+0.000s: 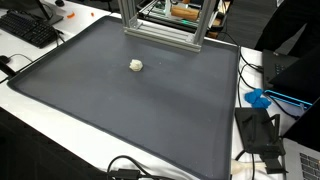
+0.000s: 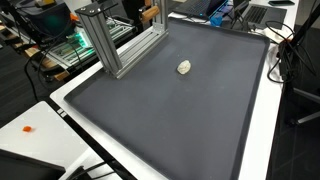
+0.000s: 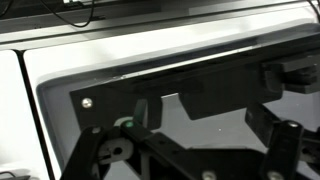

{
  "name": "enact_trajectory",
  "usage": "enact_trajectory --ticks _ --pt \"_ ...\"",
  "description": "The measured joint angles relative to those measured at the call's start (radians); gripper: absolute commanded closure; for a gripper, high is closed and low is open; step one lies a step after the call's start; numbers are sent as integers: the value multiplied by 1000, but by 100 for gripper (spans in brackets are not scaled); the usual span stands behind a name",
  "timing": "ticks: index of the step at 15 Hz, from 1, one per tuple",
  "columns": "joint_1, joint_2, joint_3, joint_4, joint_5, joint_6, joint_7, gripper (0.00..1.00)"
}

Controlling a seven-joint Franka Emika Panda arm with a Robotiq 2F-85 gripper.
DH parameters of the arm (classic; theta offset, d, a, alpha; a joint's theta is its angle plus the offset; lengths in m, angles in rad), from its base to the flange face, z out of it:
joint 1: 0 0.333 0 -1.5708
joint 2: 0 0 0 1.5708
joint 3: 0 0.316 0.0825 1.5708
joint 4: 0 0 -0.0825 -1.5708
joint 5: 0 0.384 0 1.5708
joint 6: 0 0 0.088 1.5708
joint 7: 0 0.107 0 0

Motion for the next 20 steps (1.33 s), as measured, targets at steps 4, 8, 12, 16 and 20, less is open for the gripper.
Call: enact_trajectory --ticks 4,8,12,16,20 --pt "64 -6 109 -11 71 69 100 0" --pt "122 -17 164 -14 78 103 105 0" --pt "169 -31 181 -45 81 124 105 0" --pt "197 -47 190 -103 99 204 105 0" --pt "217 -62 196 -147 109 259 105 0"
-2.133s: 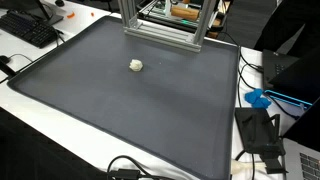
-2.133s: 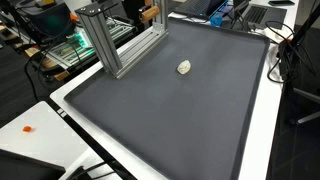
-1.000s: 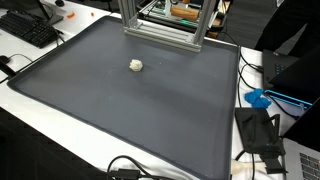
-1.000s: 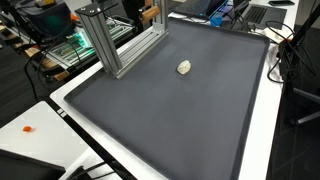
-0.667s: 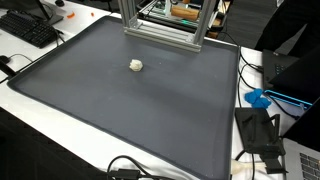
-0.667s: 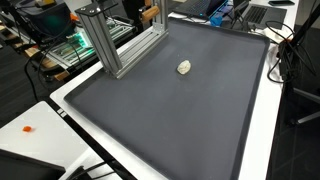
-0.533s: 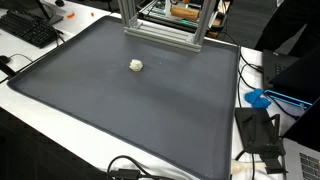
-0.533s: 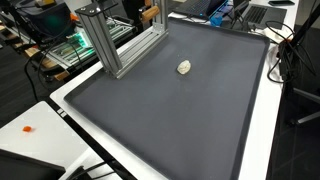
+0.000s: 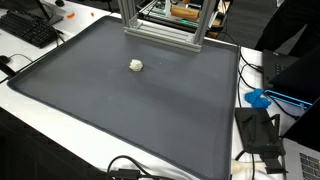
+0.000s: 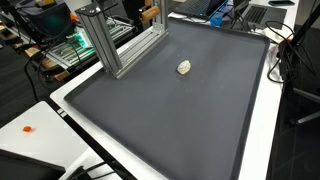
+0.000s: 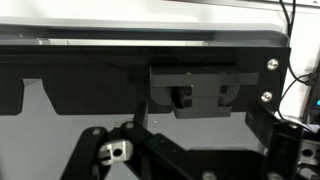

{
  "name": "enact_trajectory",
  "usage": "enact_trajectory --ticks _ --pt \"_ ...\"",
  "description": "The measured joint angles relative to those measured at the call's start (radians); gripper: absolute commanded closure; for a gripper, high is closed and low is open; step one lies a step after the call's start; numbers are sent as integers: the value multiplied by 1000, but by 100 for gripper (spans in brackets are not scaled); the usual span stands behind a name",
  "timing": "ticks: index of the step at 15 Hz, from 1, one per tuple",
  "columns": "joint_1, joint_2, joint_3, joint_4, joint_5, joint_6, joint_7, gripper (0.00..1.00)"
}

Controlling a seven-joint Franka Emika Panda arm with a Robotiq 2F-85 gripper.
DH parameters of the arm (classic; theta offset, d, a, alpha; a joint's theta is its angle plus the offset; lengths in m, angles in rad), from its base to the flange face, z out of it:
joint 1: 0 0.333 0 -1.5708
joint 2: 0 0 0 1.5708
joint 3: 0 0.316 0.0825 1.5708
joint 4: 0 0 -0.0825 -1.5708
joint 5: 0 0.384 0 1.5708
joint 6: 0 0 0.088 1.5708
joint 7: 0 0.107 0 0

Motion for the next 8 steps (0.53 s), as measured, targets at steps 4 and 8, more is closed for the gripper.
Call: enact_trajectory --ticks 4,8 --pt "9 -5 5 -32 0 14 -1 0" --pt "19 -5 5 -55 2 41 -1 0"
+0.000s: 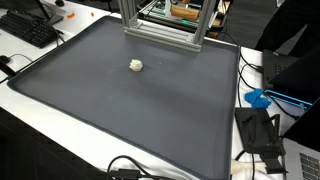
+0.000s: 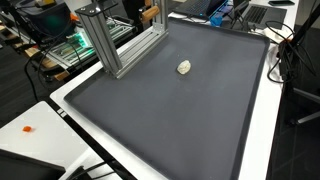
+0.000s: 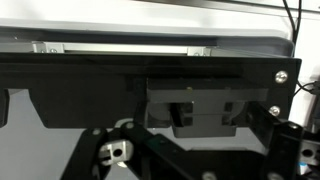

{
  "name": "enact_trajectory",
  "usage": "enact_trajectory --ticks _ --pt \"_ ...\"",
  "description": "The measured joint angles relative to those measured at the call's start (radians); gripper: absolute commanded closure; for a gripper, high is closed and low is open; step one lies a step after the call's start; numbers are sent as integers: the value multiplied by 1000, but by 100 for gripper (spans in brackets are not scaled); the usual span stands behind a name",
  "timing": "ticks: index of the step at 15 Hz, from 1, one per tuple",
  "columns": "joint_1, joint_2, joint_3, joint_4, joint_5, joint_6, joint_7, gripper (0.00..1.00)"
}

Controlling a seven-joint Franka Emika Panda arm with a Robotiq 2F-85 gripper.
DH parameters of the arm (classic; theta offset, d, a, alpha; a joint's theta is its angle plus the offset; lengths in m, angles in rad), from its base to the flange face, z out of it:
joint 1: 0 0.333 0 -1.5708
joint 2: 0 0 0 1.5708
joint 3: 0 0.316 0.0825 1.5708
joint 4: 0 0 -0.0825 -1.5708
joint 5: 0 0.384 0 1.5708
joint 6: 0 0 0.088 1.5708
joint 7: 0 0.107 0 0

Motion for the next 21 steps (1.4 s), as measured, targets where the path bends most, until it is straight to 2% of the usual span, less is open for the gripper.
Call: enact_trajectory --ticks 18,19,21 --pt "16 -13 3 -66 58 95 1 0" --pt "16 -13 4 -68 58 99 1 1" --pt "16 -14 7 -71 58 103 1 9"
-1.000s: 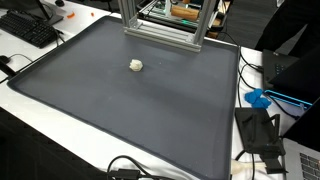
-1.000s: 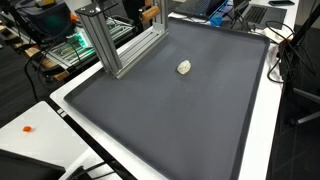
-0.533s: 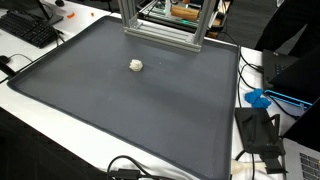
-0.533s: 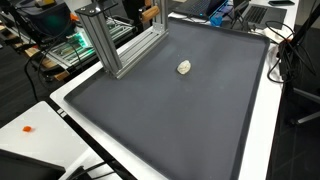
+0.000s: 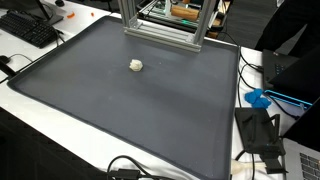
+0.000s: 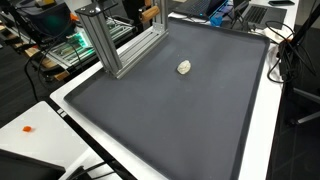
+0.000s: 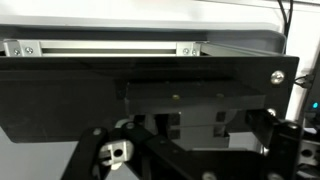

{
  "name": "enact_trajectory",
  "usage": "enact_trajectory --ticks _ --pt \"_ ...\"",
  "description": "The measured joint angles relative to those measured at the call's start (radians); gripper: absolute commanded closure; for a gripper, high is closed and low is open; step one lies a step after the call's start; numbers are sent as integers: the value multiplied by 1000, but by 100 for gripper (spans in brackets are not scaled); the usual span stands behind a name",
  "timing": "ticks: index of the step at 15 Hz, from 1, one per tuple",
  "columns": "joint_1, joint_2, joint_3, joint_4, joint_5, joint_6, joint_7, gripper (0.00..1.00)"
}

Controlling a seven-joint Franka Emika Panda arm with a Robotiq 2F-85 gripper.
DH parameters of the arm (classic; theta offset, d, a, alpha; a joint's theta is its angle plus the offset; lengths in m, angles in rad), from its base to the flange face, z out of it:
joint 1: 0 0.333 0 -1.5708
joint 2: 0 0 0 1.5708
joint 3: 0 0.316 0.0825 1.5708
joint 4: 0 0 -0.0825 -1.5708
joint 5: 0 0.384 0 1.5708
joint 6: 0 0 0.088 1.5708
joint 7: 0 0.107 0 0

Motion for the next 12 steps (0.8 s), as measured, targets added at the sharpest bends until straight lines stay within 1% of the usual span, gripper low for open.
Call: enact_trajectory --ticks 3,4,5,7,8,9,11,12 --pt "0 -1 4 -1 0 1 0 28" --pt "0 -2 6 -1 -1 1 0 38" --pt "-1 -4 6 -1 -6 1 0 42" --pt "-8 -14 6 -1 -21 1 0 47" --pt "-9 -17 6 -2 -24 1 0 43" --pt "-9 -20 7 -3 -24 1 0 42" --pt "-9 -22 9 -5 -25 1 0 38" --pt "-9 -22 9 -6 -25 2 0 32"
